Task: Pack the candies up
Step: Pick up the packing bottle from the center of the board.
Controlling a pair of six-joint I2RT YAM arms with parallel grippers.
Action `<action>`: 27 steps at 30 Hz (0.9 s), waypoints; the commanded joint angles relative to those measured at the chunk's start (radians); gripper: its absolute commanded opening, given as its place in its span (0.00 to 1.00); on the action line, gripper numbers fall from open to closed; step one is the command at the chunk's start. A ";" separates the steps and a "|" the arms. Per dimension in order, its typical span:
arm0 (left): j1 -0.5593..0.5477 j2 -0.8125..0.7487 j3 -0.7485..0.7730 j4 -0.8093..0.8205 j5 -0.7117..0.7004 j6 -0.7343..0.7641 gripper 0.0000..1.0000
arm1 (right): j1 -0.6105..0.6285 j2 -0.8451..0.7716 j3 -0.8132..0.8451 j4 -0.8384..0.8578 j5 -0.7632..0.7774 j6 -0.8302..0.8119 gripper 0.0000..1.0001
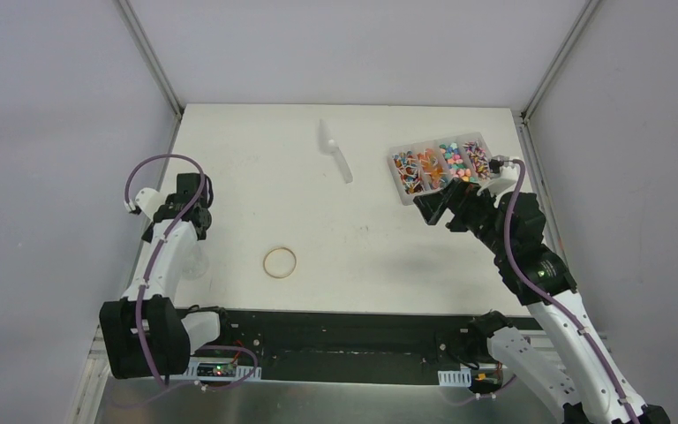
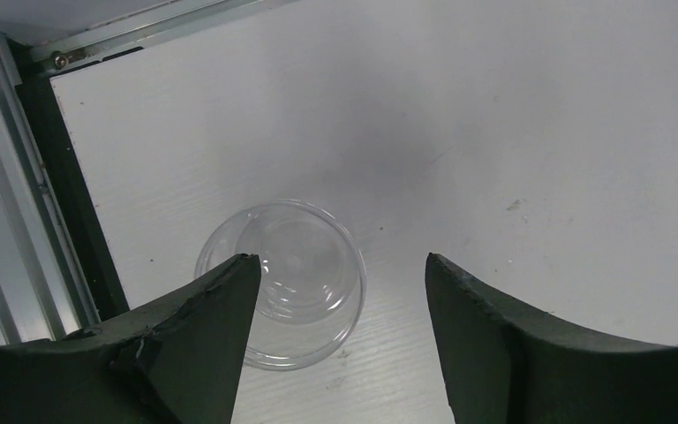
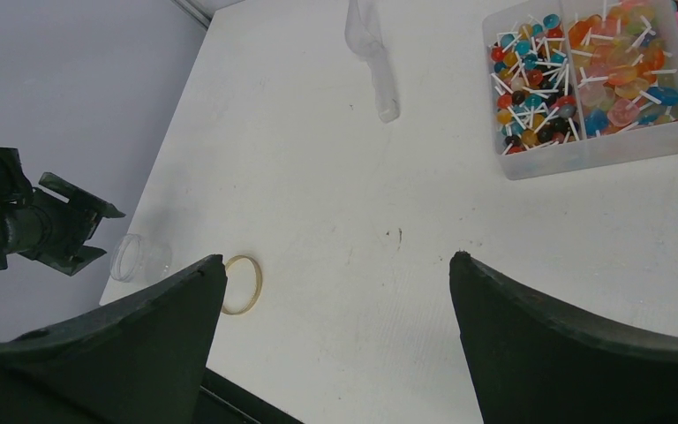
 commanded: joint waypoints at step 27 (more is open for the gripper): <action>0.022 0.045 0.051 0.045 0.101 0.144 0.00 | 0.005 -0.042 0.046 0.057 -0.043 0.023 1.00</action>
